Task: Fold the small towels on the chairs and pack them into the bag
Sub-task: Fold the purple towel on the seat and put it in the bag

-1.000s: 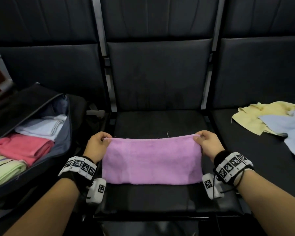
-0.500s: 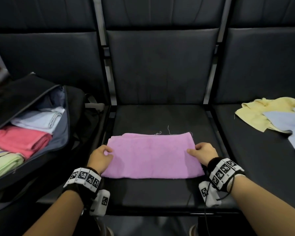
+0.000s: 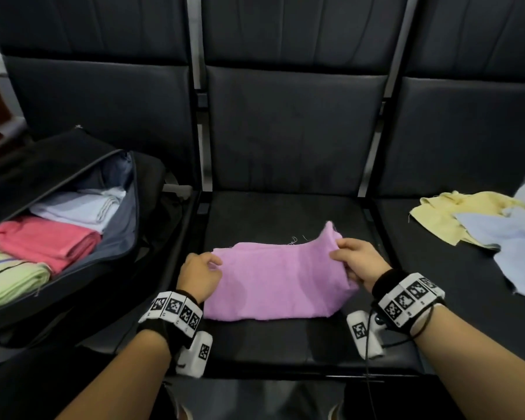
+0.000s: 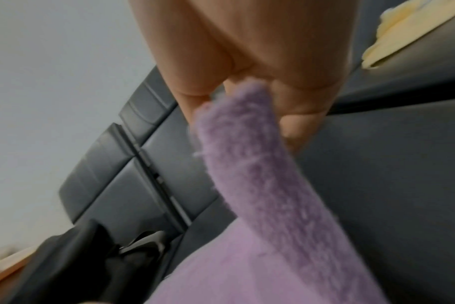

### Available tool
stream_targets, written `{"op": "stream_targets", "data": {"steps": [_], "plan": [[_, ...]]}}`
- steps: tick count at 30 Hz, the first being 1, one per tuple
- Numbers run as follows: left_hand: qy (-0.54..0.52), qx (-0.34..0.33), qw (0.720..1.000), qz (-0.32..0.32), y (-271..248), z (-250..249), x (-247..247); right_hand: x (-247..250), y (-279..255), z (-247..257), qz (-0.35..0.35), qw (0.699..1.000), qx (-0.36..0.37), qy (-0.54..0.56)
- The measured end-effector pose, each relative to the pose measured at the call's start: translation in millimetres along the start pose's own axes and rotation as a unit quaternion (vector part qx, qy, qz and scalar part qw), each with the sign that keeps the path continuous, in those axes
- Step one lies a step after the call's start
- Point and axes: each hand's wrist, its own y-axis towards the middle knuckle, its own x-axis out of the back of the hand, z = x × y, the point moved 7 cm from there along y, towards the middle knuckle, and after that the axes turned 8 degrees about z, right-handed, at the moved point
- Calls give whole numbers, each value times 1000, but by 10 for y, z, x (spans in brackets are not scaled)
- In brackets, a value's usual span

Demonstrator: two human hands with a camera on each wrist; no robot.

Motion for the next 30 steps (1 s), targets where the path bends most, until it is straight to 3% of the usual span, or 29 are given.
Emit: {"op": "stream_targets", "data": {"steps": [4, 7, 10, 13, 16, 22, 30], "plan": [[-199, -1, 976, 83, -41, -189, -159, -622, -11, 299, 53, 998, 30, -9], [-341, 83, 926, 136, -67, -142, -254, -1162, 35, 421, 104, 993, 44, -30], [-406, 146, 888, 159, -73, -1, -311, -1659, 40, 364, 196, 980, 15, -19], [-366, 155, 904, 157, -78, 94, -351, -1769, 60, 170, 225, 971, -14, -79], [-297, 90, 941, 137, -51, 33, -340, -1602, 106, 21, 210, 974, -4, -85], [-237, 19, 969, 67, -88, -60, -185, -1365, 98, -123, 201, 970, 44, -130], [-117, 67, 991, 25, -119, 248, -102, -1456, -49, -308, 233, 912, 109, -319]]}}
